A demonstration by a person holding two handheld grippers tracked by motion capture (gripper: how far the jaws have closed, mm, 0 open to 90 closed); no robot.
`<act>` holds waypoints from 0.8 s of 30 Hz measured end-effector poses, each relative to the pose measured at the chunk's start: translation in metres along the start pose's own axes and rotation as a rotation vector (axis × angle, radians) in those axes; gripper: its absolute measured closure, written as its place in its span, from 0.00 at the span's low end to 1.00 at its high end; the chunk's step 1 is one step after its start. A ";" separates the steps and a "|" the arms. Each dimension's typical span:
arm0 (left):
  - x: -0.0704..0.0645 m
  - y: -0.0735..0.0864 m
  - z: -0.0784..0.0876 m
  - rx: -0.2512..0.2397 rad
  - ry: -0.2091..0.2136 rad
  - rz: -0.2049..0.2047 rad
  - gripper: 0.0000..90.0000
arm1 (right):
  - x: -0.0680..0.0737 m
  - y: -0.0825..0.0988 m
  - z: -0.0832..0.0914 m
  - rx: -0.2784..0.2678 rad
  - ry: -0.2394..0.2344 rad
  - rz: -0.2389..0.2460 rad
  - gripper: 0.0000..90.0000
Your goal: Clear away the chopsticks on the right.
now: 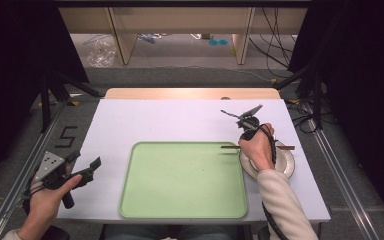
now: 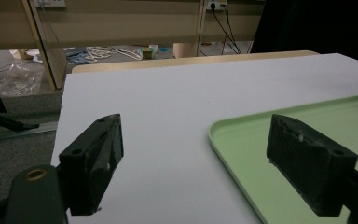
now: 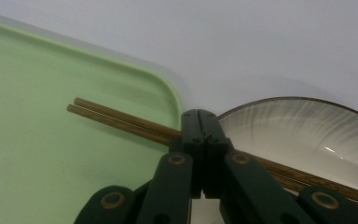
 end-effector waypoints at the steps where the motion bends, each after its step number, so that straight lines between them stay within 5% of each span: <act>1: 0.000 0.000 0.000 0.000 0.000 0.000 0.21 | 0.001 0.000 0.000 0.001 0.004 -0.030 1.00; 3: 0.000 0.000 0.000 -0.001 0.001 0.000 0.21 | -0.003 0.001 -0.001 0.003 0.009 0.016 1.00; 22: 0.000 0.000 0.000 0.000 0.002 -0.002 0.21 | -0.007 -0.006 -0.004 -0.022 0.035 -0.039 1.00; 24: 0.000 0.000 0.000 0.000 0.003 -0.002 0.21 | -0.009 -0.006 -0.004 -0.015 0.035 -0.010 1.00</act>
Point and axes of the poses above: each handheld gripper's, and its own axes: z roughly backward along the jaws, y roughly out of its underside, x roughly to its left, the point moved 7 cm from there along -z, roughly forward along the jaws, and after that the axes turned 2 degrees about -z, right-handed, at the moved point
